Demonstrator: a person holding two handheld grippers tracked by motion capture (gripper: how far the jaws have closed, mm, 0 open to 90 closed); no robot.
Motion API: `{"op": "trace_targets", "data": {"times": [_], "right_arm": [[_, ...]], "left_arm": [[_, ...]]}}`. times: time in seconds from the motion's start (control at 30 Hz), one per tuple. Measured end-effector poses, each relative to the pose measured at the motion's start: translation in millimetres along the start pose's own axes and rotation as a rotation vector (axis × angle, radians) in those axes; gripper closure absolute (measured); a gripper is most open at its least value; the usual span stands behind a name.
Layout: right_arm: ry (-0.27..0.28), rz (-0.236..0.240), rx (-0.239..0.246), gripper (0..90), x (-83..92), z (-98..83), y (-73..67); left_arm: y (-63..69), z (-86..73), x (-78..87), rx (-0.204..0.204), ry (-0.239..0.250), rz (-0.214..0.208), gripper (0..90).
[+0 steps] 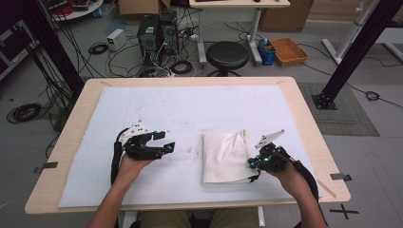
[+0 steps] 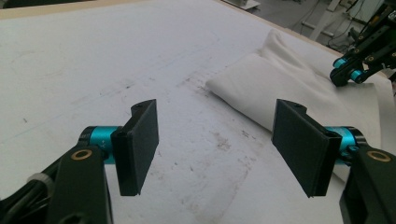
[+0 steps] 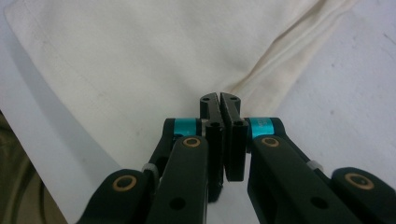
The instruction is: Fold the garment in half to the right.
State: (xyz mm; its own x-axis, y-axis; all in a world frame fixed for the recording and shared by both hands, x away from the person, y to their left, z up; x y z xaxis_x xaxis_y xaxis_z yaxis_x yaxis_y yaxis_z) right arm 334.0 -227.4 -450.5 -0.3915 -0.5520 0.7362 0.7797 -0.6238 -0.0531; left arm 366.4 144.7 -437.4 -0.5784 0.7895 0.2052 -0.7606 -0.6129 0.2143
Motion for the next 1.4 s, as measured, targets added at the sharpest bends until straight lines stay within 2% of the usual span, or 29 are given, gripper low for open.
{"op": "trace_targets", "data": {"times": [0.13,0.23,0.27,0.3,0.33,0.37,0.43,0.53,0.57,0.6,0.67,0.7,0.77,0.83,0.93,0.97,1.0,1.03,1.13,1.23,1.4], "right_arm": [[-0.041,0.032,-0.039,89.3,2.5,-7.9,4.9],[-0.056,0.047,-0.051,88.1,11.6,-4.7,5.9],[-0.058,0.052,-0.055,84.6,14.1,-3.3,5.9],[-0.051,0.048,-0.053,75.4,16.2,-0.9,6.9],[-0.006,0.019,-0.049,68.0,18.5,5.0,10.2],[0.069,-0.008,-0.061,66.0,19.3,14.7,14.4],[0.147,-0.038,-0.061,61.7,13.7,28.7,18.3],[0.231,-0.065,-0.024,66.4,-10.0,51.2,21.5],[0.23,-0.077,-0.01,70.0,-20.4,56.3,22.3],[0.207,-0.086,0.022,72.5,-34.0,59.8,23.1],[0.141,-0.117,0.046,77.5,-50.7,57.7,27.1],[0.08,-0.143,0.052,77.9,-57.0,52.2,30.7],[0.078,-0.165,0.04,78.5,-54.9,46.1,35.0],[0.084,-0.217,0.052,78.4,-46.5,39.4,40.2],[0.102,-0.242,0.03,75.2,-32.9,36.2,43.4],[0.125,-0.231,0.02,68.8,-27.8,36.2,43.0],[0.168,-0.19,-0.003,67.8,-23.3,36.7,41.1],[0.19,-0.151,-0.004,67.9,-20.3,36.5,37.8],[0.15,-0.069,0.039,71.3,-20.5,28.2,24.8],[0.043,-0.077,0.081,71.3,-27.5,15.0,22.4],[0.055,-0.096,0.061,67.8,-15.1,9.6,29.6]], "left_arm": [[-2.9,-0.4,5.5,0.003,0.016,0.004,32.0],[-5.5,-0.8,7.4,0.007,0.02,0.017,31.8],[-5.8,-0.9,7.8,0.007,0.019,0.016,31.8],[-6.1,-1.1,7.7,0.005,0.019,0.017,31.8],[-6.2,-1.2,7.5,0.004,0.017,0.017,31.8],[-6.0,-1.2,7.3,0.004,0.017,0.016,31.8],[-5.7,-1.2,6.4,0.006,0.02,0.014,31.8],[-6.3,-1.5,6.4,0.009,0.018,0.014,31.8],[-6.5,-1.6,6.6,0.009,0.017,0.01,31.8],[-6.4,-1.8,6.6,0.008,0.016,0.009,31.8],[-5.7,-2.3,6.8,0.006,0.013,0.003,31.8],[-5.5,-2.4,6.9,0.005,0.012,0.001,31.8],[-5.9,-2.8,7.0,0.005,0.01,0.0,31.8],[-6.8,-3.4,6.6,0.006,0.007,0.002,31.8],[-6.2,-3.3,6.2,0.008,0.008,0.002,31.8],[-6.1,-3.2,6.2,0.006,0.007,0.003,31.8],[-6.2,-3.1,6.1,0.006,0.007,0.004,31.8],[-6.4,-3.2,6.1,0.007,0.007,0.005,31.8],[-6.8,-2.8,6.4,0.011,0.01,0.009,31.8],[-6.3,-2.8,6.6,0.012,0.01,0.007,31.8],[-7.1,-3.3,6.7,0.012,0.006,0.009,31.8]]}}
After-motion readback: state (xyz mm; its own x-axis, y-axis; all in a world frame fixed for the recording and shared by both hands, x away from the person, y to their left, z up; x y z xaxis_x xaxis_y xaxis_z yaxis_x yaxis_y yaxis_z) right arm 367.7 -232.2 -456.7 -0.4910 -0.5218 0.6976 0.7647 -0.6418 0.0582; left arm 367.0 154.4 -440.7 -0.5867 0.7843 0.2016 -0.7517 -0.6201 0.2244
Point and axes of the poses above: each handheld gripper's, and its own axes: x roughly backward along the jaws, z roughly out of its top, y roughly to its right, the point moved 5 cm from there along -x, roughly forward along the jaws, and after that the axes turned 10 degrees about y, right-handed, at the moved point
